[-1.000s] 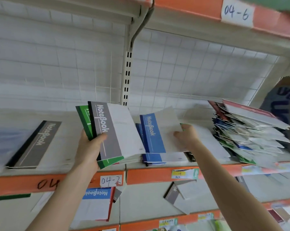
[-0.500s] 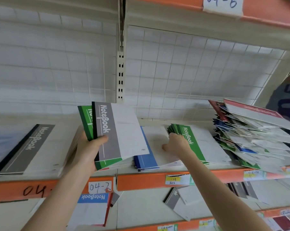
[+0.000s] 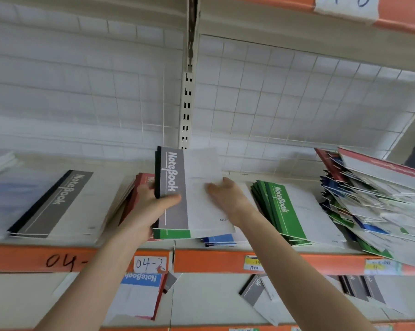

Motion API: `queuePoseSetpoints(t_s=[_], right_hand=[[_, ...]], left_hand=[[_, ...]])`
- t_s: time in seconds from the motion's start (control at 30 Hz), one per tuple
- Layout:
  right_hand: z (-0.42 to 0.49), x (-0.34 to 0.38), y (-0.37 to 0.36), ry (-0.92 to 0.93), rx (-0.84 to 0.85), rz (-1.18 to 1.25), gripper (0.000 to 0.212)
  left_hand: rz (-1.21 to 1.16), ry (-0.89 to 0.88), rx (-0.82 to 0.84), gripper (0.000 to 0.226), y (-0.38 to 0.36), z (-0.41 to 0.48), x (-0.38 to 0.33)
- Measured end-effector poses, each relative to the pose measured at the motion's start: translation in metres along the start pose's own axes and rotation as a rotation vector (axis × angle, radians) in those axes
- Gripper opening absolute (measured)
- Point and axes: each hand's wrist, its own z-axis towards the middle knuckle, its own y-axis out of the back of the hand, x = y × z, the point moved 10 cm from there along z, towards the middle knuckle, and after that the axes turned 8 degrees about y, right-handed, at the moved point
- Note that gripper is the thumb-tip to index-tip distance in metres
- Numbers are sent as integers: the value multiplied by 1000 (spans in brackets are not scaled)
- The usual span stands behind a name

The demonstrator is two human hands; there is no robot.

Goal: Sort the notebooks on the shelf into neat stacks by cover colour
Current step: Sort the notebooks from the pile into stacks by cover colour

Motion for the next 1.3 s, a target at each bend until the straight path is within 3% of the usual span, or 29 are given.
queuePoseSetpoints(t_s=[0.13, 0.33, 0.43, 0.63, 0.77, 0.93, 1.1, 1.2, 1.3], right_hand=[[2, 9, -23, 63, 13, 90, 23], [6, 8, -77, -9, 97, 288, 24], [7, 4, -101, -40, 99, 315, 19], [14, 9, -116, 0, 1, 131, 23], [16, 14, -110, -1, -52, 136, 26], [16, 12, -102, 26, -102, -4, 27], [12, 5, -85, -3, -149, -129, 33], [9, 1, -81, -28, -159, -95, 30], [5, -4, -72, -50, -202, -15, 29]], left_hand=[[176, -87, -115, 34, 35, -9, -4], [123, -194, -260, 27, 94, -21, -14], [219, -238, -309, 29, 116, -23, -19], [386, -170, -434, 27, 176, -19, -14], [455, -102, -461, 21, 212, -11, -13], [909, -129, -579, 13, 235, -4, -17], [1404, -99, -640, 32, 214, -10, -17], [1436, -248, -451, 49, 167, -17, 0], [1452, -208, -270, 76, 143, -16, 29]])
